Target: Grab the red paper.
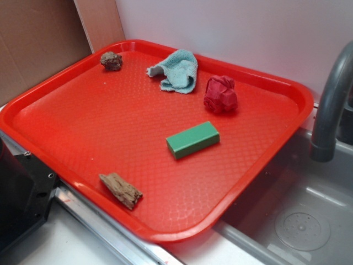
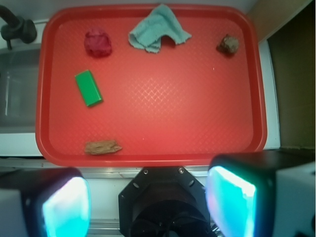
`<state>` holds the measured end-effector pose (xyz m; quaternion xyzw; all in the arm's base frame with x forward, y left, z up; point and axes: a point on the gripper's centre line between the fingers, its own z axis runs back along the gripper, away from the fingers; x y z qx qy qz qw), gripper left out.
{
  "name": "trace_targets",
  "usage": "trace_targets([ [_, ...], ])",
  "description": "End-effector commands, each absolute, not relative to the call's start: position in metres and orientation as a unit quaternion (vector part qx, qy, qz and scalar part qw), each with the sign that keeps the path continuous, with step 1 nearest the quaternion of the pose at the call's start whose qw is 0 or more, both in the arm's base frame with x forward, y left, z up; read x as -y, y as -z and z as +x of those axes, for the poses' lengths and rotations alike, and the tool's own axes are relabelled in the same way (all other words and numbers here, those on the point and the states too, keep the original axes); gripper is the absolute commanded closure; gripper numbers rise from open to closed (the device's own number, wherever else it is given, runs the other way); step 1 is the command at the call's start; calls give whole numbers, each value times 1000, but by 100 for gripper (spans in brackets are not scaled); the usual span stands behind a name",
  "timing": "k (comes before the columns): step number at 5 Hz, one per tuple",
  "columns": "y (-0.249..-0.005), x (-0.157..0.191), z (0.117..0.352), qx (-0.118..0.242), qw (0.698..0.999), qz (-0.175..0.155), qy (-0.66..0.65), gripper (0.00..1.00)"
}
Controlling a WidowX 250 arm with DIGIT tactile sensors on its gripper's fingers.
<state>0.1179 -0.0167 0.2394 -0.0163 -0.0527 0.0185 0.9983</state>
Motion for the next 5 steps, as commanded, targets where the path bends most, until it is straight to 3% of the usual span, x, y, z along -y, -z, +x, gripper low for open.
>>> trace_targets([
  [1, -222, 22, 166, 85, 995, -8, 46, 0],
  [3, -222, 22, 166, 85, 995, -8, 46, 0],
  [4, -171, 34, 215, 27, 993, -18, 112, 0],
  [5, -142, 53, 240, 30, 986, -1, 164, 0],
])
